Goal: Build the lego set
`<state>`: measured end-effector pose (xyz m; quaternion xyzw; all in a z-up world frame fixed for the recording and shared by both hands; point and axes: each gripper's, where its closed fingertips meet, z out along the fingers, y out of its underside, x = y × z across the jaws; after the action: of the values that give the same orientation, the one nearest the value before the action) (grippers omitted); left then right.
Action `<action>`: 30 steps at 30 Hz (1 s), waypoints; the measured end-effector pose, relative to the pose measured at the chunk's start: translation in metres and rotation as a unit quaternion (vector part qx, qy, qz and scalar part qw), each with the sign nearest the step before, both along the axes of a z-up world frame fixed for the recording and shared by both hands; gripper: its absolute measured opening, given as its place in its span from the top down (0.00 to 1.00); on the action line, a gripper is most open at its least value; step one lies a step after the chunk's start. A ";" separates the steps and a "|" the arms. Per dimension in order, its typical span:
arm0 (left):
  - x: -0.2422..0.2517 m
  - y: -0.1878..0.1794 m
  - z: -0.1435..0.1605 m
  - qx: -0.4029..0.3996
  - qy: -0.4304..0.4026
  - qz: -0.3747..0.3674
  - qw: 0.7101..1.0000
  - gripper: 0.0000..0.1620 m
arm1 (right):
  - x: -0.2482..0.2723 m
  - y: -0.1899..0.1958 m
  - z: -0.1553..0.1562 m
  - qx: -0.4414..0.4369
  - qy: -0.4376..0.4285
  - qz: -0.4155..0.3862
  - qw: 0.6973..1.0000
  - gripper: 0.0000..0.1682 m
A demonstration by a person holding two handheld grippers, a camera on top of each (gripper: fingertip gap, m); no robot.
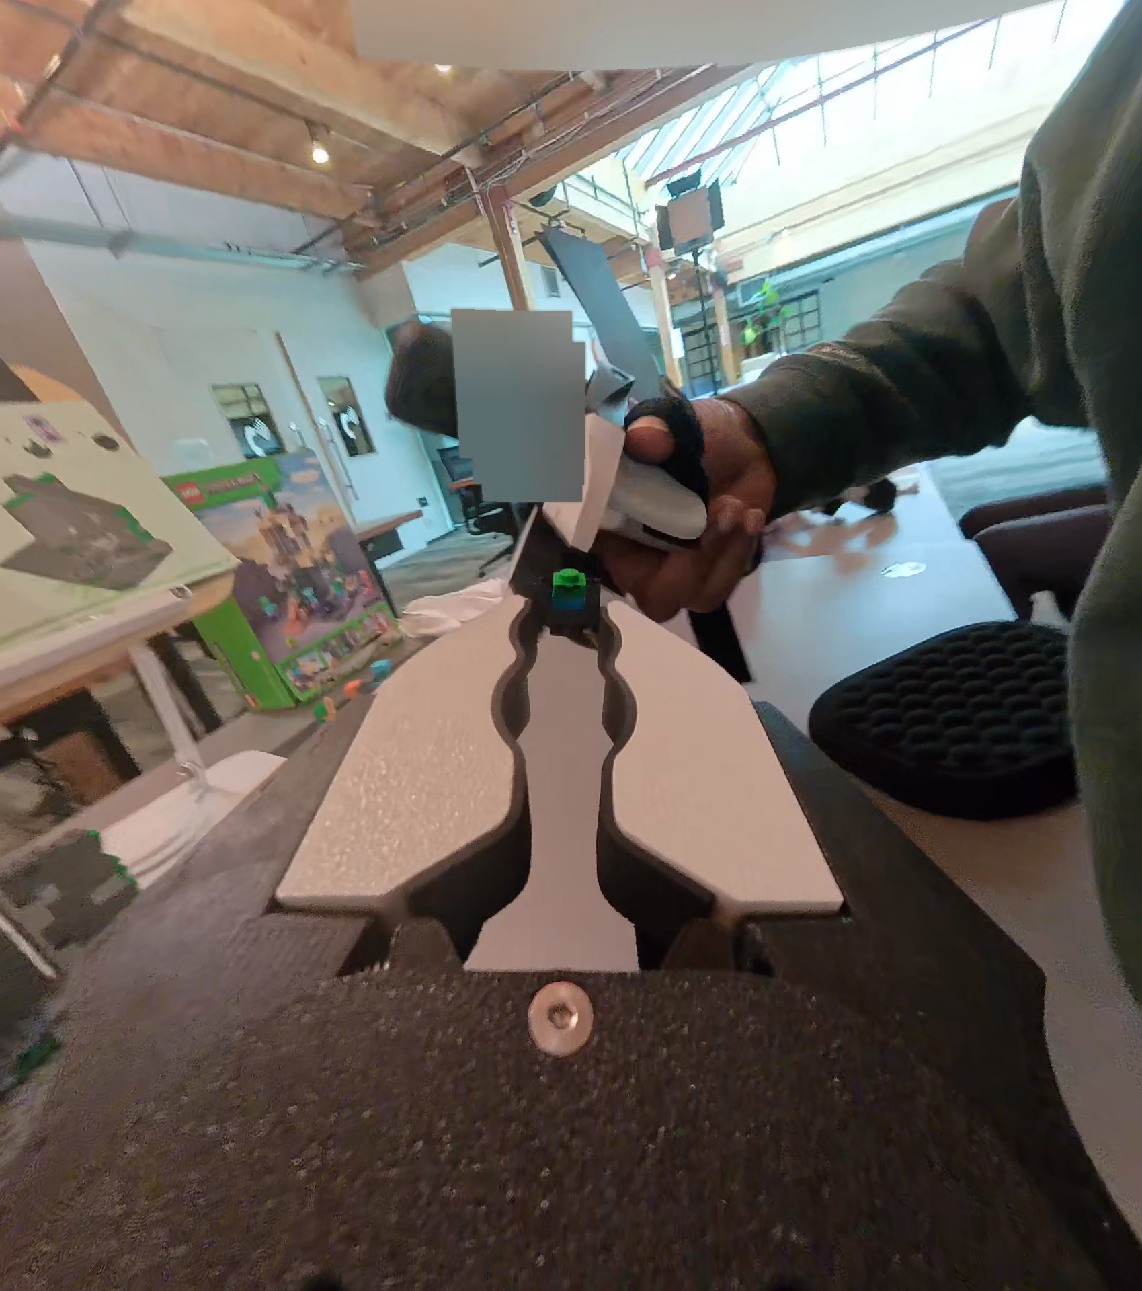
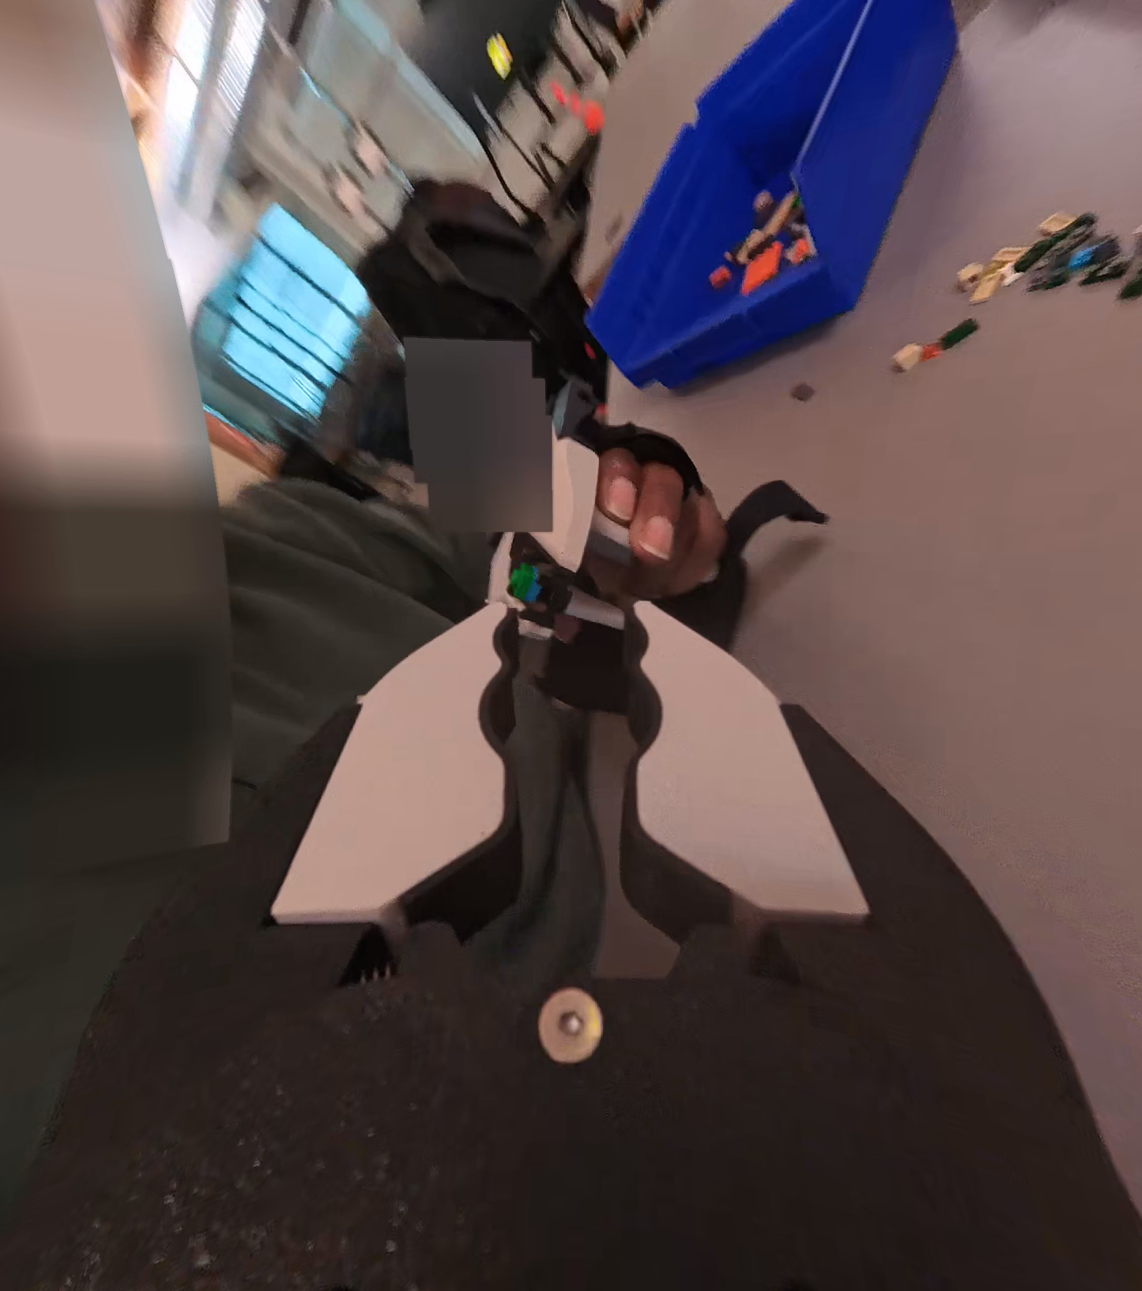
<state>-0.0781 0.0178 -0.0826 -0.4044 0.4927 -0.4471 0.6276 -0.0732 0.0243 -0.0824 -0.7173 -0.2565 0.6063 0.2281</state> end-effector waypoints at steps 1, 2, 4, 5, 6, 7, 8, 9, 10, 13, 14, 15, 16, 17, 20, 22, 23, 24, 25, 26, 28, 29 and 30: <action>0.001 -0.001 -0.001 0.021 0.004 0.012 1.000 0.90 | -0.001 -0.001 0.000 -0.022 0.028 -0.004 0.999 0.84; 0.002 -0.002 -0.002 0.039 0.009 0.021 0.999 0.90 | -0.002 -0.004 -0.002 -0.034 0.044 -0.004 0.998 0.84; 0.004 -0.003 -0.005 0.065 0.018 0.034 0.997 0.90 | -0.006 -0.012 -0.002 -0.044 0.073 0.006 0.996 0.83; 0.005 -0.004 -0.006 0.077 0.023 0.039 0.996 0.90 | -0.007 -0.014 0.000 -0.047 0.088 0.007 0.995 0.83; 0.006 -0.005 -0.007 0.088 0.025 0.044 0.995 0.90 | -0.008 -0.015 0.000 -0.047 0.093 0.005 0.995 0.83; 0.006 -0.006 -0.007 0.098 0.026 0.049 0.994 0.90 | -0.009 -0.016 -0.002 -0.041 0.089 0.004 0.995 0.83; 0.007 -0.007 -0.007 0.110 0.028 0.054 0.992 0.90 | -0.010 -0.017 -0.005 -0.036 0.084 0.005 0.996 0.83; 0.008 -0.007 -0.008 0.122 0.032 0.060 0.990 0.90 | -0.010 -0.018 -0.006 -0.034 0.085 0.006 0.996 0.83; 0.009 -0.009 -0.009 0.132 0.035 0.061 0.989 0.90 | -0.011 -0.019 -0.007 -0.033 0.087 0.007 0.996 0.83; 0.011 -0.014 -0.010 0.161 0.041 0.070 0.984 0.90 | -0.012 -0.022 -0.006 -0.016 0.093 0.016 0.995 0.89; 0.011 -0.014 -0.010 0.166 0.040 0.072 0.983 0.90 | -0.012 -0.023 -0.006 -0.010 0.094 0.019 0.995 0.89; 0.011 -0.015 -0.010 0.169 0.041 0.071 0.982 0.90 | -0.012 -0.024 -0.006 -0.002 0.095 0.022 0.995 0.89; 0.011 -0.016 -0.010 0.174 0.042 0.071 0.981 0.90 | -0.012 -0.025 -0.006 0.007 0.096 0.025 0.995 0.89; 0.011 -0.017 -0.010 0.182 0.041 0.073 0.980 0.90 | -0.012 -0.027 -0.006 0.016 0.099 0.028 0.995 0.90; 0.010 -0.022 -0.009 0.200 0.036 0.070 0.977 0.90 | -0.012 -0.032 -0.005 0.047 0.102 0.041 0.993 0.90; 0.010 -0.026 -0.008 0.211 0.029 0.064 0.975 0.90 | -0.013 -0.037 -0.004 0.068 0.105 0.054 0.991 0.90; 0.010 -0.029 -0.006 0.213 0.023 0.058 0.975 0.90 | -0.013 -0.040 -0.002 0.076 0.110 0.060 0.989 0.90; 0.009 -0.031 -0.005 0.216 0.017 0.055 0.975 0.90 | -0.013 -0.042 -0.001 0.080 0.116 0.064 0.988 0.91; 0.009 -0.032 -0.004 0.222 0.014 0.055 0.973 0.90 | -0.014 -0.043 0.000 0.082 0.121 0.066 0.987 0.91; 0.009 -0.034 -0.003 0.229 0.012 0.053 0.972 0.90 | -0.014 -0.045 0.001 0.088 0.124 0.070 0.986 0.91; 0.008 -0.038 -0.003 0.241 0.010 0.051 0.969 0.90 | -0.015 -0.049 0.000 0.103 0.122 0.075 0.984 0.91; 0.008 -0.039 -0.002 0.242 0.008 0.051 0.969 0.90 | -0.015 -0.050 0.001 0.105 0.125 0.077 0.984 0.91; 0.008 -0.041 -0.001 0.244 0.006 0.048 0.969 0.90 | -0.015 -0.052 0.002 0.103 0.131 0.080 0.983 0.92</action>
<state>-0.0705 -0.0230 -0.0837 -0.2648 0.5704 -0.2805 0.7252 -0.0884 -0.0275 -0.0800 -0.5815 -0.3418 0.6816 0.2837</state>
